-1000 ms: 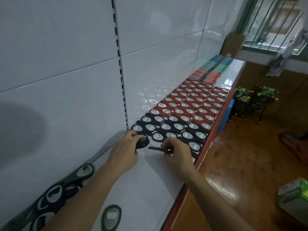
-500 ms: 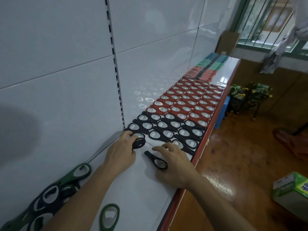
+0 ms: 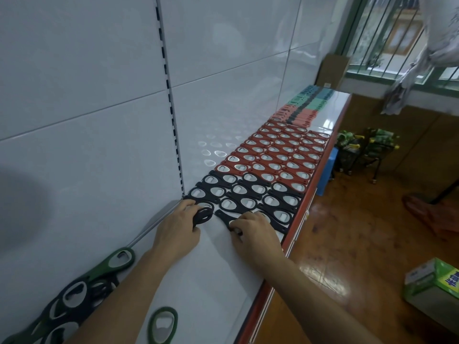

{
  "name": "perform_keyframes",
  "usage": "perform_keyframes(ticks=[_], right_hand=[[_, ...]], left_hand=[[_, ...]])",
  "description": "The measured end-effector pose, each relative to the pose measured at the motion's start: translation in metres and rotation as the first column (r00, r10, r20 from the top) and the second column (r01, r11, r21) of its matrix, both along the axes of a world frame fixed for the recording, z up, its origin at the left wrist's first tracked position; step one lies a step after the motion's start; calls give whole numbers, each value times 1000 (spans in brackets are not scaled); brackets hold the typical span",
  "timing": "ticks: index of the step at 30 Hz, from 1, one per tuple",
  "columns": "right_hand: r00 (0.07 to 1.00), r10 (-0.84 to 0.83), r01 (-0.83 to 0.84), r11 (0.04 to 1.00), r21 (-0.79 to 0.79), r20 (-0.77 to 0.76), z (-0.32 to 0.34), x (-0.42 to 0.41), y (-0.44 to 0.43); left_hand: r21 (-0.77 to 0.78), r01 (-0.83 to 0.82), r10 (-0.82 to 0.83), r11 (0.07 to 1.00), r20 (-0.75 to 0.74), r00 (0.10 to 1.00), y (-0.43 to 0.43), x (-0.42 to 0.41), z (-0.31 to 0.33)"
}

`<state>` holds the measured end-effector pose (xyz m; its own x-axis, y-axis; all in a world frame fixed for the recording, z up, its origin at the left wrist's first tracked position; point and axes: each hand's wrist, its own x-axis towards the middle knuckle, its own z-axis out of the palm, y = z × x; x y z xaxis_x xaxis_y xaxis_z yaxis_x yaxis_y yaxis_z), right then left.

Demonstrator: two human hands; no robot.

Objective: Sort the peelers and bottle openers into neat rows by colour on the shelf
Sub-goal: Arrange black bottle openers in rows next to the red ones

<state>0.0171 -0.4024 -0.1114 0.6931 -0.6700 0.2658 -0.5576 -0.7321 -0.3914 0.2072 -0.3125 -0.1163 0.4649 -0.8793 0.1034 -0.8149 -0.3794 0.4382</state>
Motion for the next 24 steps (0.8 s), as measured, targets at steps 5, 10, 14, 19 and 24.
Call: perform_keyframes(ticks=[5,10,14,19,24], right_hand=[[1000,-7,7,999,-38,1,-3,3,-3],[999,-29,29,1000,-11,18,-2,6,-4],[998,-51,52,998,-32,34,-3,7,-4],[997,-63,63,998,-16,45,-4,6,-4],[984,-119,112,992,60,136,-3,3,-1]], left_hand=[[-7,-2,2,1000,1,1000,0,0,0],[-7,-8,8,1000,-10,1000,0,-1,2],[-2,-7,7,1000,-9,1000,0,-1,4],[-6,21,-21,1000,-59,998,1,2,3],[-258,-230,89,938,-463,882,0,-7,17]])
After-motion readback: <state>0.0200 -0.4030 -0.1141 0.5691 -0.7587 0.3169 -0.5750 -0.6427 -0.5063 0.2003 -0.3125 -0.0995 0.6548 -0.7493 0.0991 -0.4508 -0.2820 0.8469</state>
